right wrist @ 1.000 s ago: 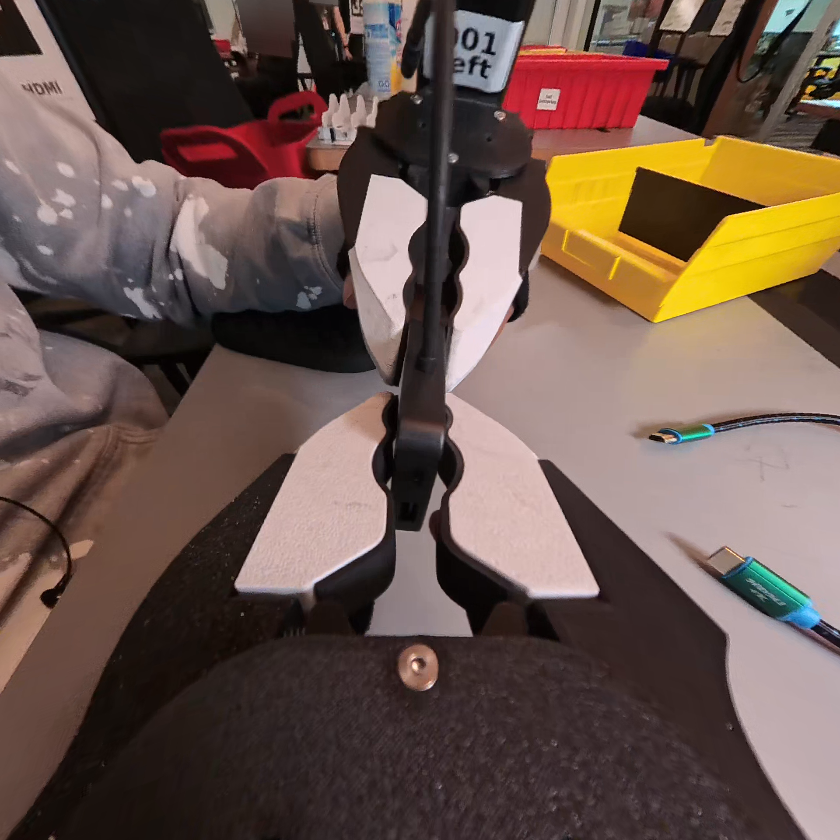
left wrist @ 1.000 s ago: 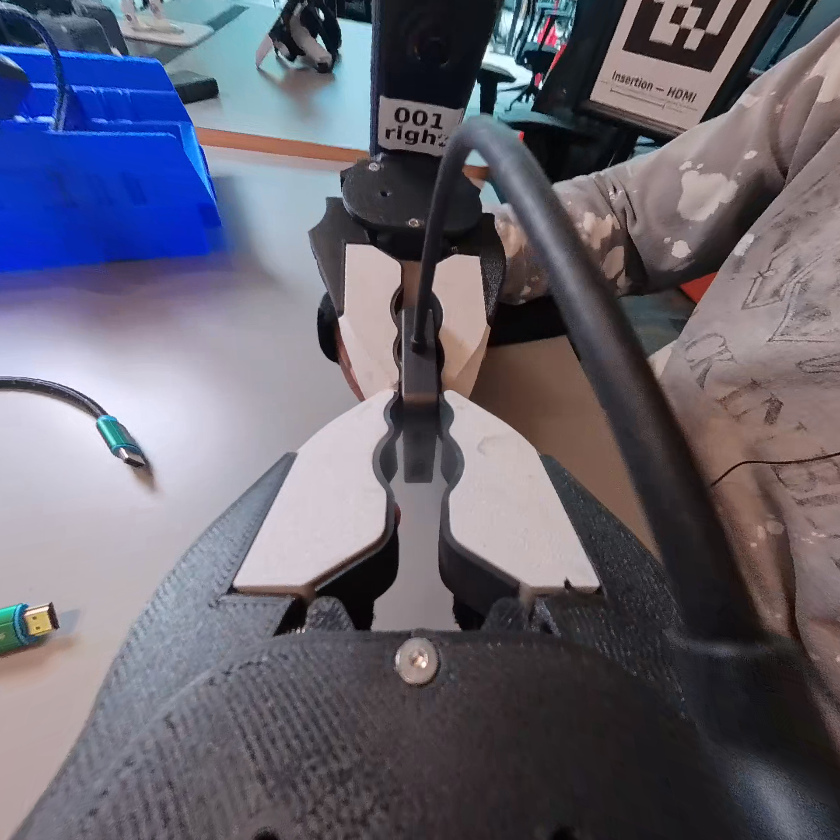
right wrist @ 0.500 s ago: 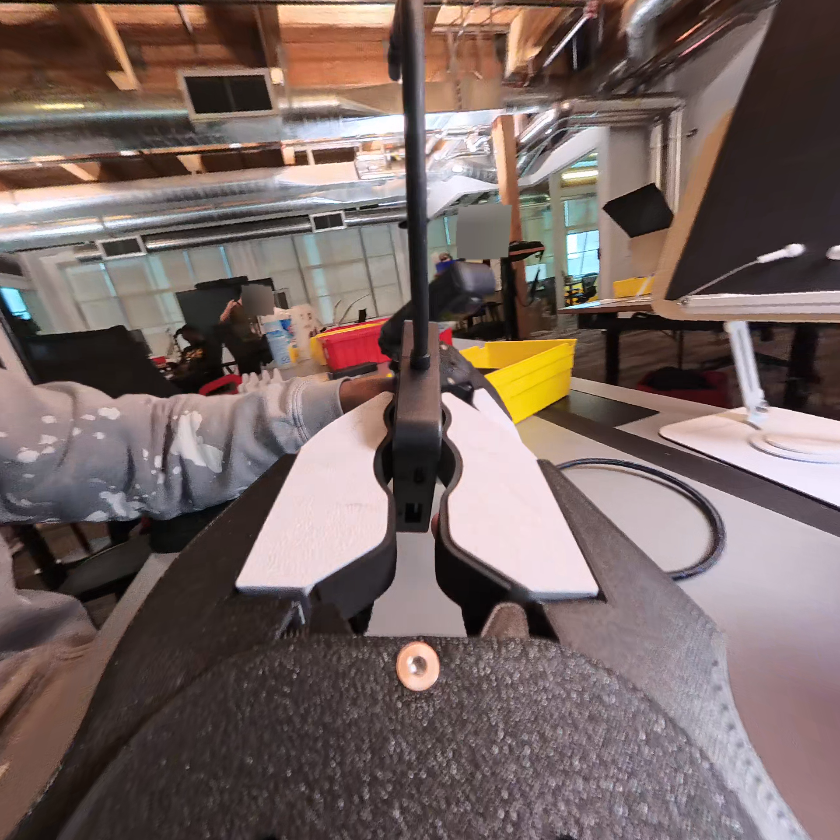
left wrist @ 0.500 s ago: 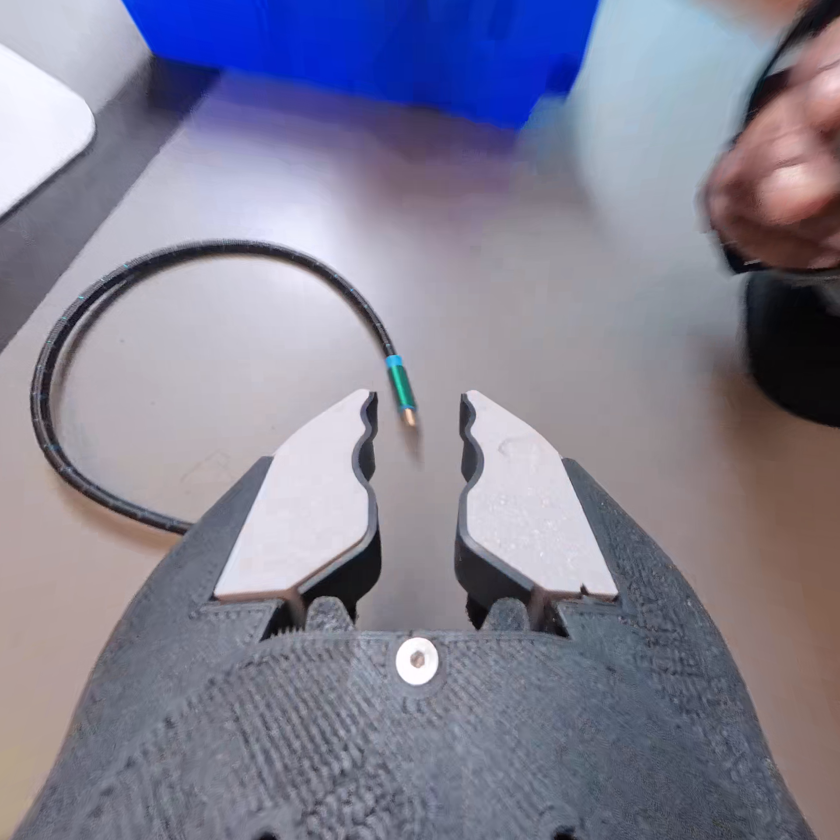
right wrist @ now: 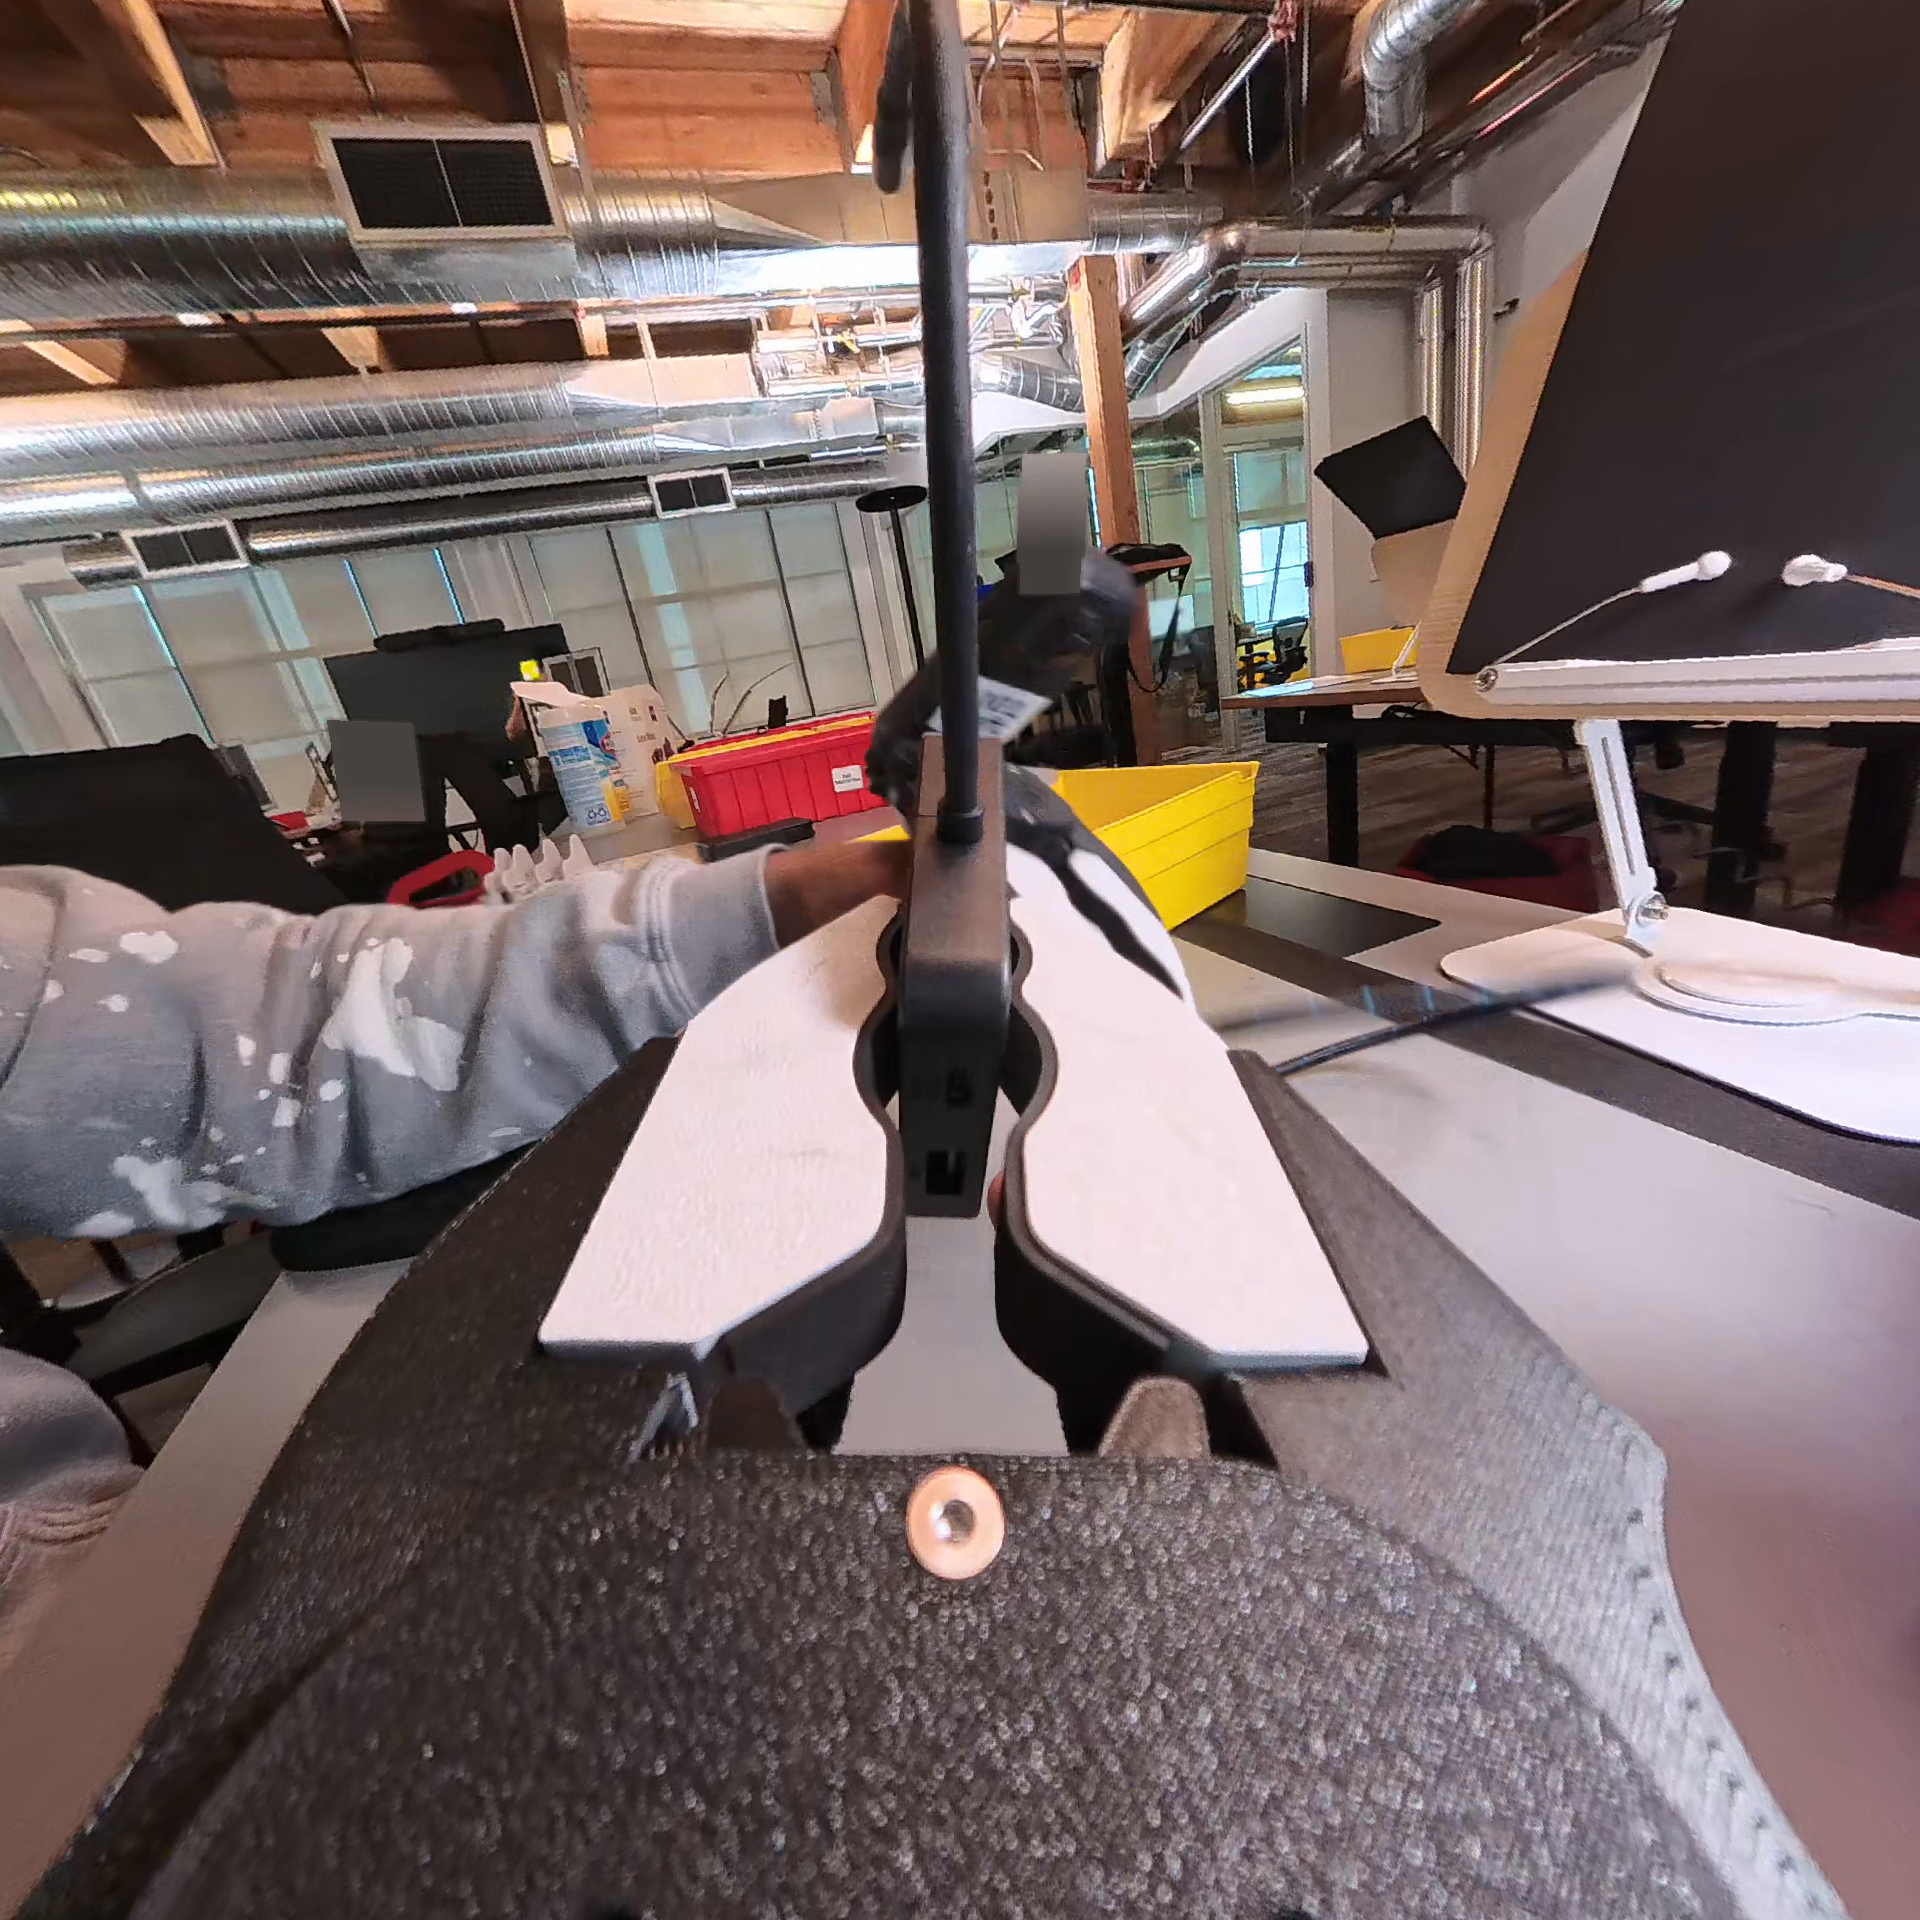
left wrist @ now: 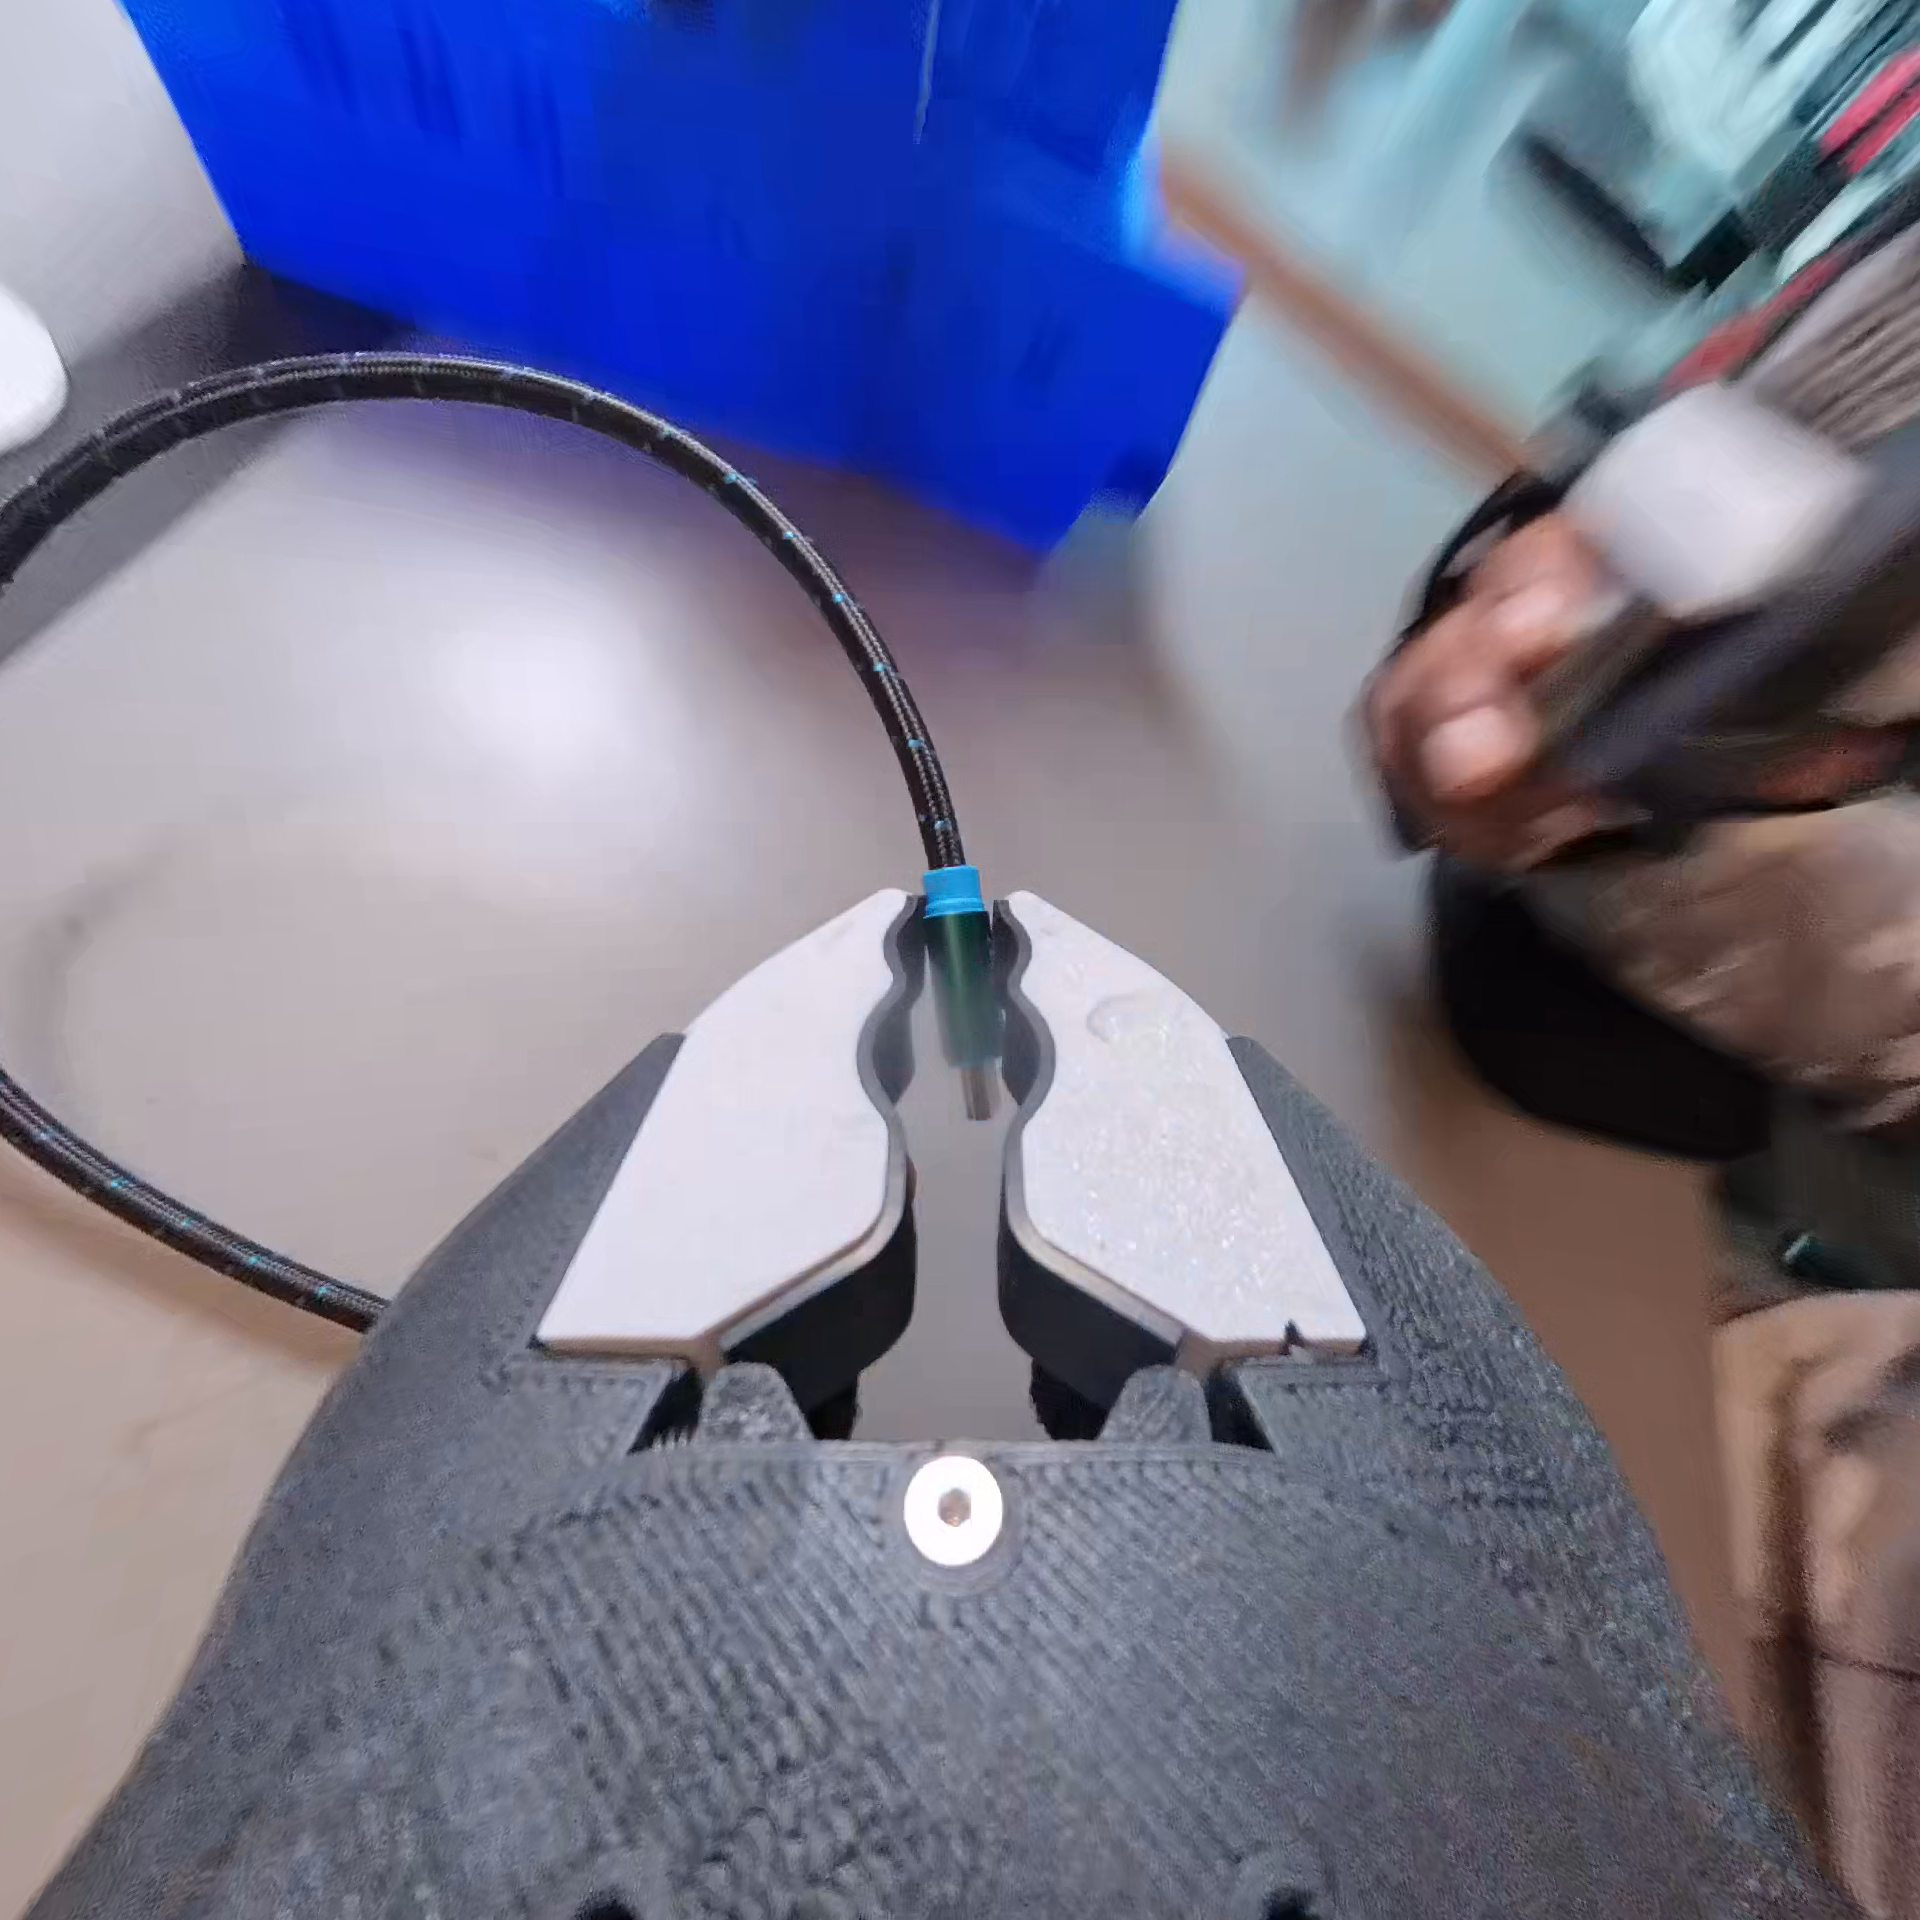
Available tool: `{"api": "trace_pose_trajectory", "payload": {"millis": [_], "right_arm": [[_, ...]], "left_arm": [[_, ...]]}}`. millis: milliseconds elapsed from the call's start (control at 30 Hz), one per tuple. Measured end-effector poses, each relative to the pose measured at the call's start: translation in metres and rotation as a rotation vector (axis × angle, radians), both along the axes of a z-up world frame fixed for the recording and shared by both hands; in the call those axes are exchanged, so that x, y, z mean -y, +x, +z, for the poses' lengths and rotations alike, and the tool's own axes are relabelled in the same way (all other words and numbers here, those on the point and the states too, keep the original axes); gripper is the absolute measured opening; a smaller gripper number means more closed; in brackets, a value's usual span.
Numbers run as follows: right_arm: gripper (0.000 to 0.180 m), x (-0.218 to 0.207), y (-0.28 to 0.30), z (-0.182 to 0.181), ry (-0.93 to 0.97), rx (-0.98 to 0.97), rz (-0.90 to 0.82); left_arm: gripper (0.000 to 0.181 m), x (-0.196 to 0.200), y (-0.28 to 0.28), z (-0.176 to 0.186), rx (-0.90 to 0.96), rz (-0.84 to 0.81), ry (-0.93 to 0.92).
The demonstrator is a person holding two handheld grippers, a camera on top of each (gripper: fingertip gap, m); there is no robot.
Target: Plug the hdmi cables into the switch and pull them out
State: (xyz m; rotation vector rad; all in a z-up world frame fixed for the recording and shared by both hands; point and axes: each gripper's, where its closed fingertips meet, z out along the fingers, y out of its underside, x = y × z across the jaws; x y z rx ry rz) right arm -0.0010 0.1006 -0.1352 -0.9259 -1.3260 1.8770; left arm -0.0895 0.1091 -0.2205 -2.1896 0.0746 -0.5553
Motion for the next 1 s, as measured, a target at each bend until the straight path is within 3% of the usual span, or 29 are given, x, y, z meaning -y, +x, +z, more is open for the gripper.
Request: {"api": "trace_pose_trajectory", "payload": {"millis": [33,233,333,533,833,1000], "right_arm": [[0.014,0.001,-0.001,0.0,-0.003,0.0,0.0],[0.014,0.005,-0.007,-0.005,-0.035,0.012,0.01],[0.014,0.009,-0.01,-0.01,-0.06,0.025,0.024],[0.014,0.016,-0.015,0.004,-0.153,0.002,0.062],[0.014,0.066,-0.031,0.096,-0.228,-0.196,0.306],[0.014,0.082,-0.029,0.091,-0.244,-0.209,0.411]], "left_arm": [[0.013,0.006,-0.002,0.024,0.082,0.023,0.116],[0.013,0.083,-0.029,0.158,0.536,0.083,0.805],[0.013,0.114,-0.044,0.19,0.685,0.062,0.985],[0.015,0.115,-0.039,0.188,0.584,0.055,0.985],[0.014,0.124,0.005,0.231,0.557,0.005,1.118],[0.014,0.112,0.034,0.229,0.443,0.023,1.133]]}}
